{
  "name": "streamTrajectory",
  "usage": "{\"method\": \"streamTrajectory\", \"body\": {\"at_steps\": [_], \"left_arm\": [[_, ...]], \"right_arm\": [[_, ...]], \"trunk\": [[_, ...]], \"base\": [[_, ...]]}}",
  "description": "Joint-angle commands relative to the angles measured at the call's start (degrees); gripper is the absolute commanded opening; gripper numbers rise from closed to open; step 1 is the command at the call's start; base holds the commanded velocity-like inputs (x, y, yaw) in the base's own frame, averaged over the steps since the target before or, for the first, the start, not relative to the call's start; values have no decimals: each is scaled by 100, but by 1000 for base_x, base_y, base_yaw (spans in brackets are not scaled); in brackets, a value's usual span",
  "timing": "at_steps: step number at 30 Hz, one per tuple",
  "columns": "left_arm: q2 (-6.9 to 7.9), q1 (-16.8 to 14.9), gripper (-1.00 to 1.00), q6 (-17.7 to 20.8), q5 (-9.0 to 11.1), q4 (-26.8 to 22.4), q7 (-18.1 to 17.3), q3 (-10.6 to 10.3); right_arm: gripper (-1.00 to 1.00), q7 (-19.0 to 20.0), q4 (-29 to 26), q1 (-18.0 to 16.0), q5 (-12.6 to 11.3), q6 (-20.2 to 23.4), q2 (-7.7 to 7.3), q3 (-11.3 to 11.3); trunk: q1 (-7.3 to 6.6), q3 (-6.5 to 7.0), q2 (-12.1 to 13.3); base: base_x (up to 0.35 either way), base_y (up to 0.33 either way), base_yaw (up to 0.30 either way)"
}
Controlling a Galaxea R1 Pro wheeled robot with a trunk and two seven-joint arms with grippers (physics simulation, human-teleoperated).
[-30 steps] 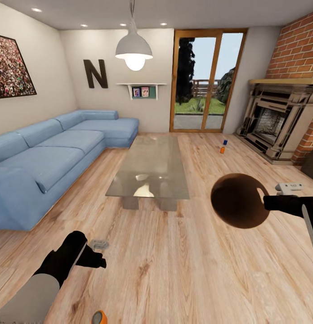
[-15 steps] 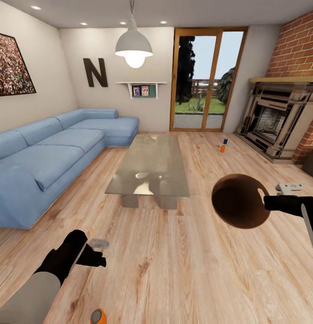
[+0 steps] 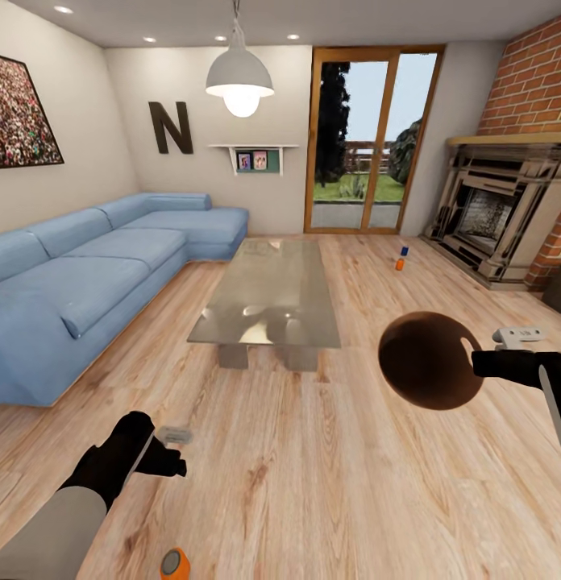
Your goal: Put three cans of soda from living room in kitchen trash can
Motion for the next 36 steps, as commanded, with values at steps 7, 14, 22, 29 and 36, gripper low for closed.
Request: {"method": "streamTrajectory", "body": {"at_steps": [7,14,22,29,36], "left_arm": [[4,0,100,-22,3,-1,86,228],[-1,0,100,-31,-21,5,93,251],[-17,0,100,-107,-42,7,93,261],[1,-181,100,-132,-18,92,82,256],[46,-1334,100,-622,11,1780,80,266]], "right_arm": [[-100,22,-6,-5,-76,5,-5,2],[-100,22,-7,-5,-74,5,-4,8],[-100,22,-11,-5,-67,5,-7,126],[-100,22,-29,-5,-67,5,5,171],[-100,22,-8,-3,-67,5,6,178]], "trunk": [[154,-125,-283],[308,-251,-564],[483,-394,-884],[637,-520,-1165],[791,-646,-1446]], "base": [[0,0,0],[0,0,0],[0,0,0],[0,0,0],[0,0,0]]}}
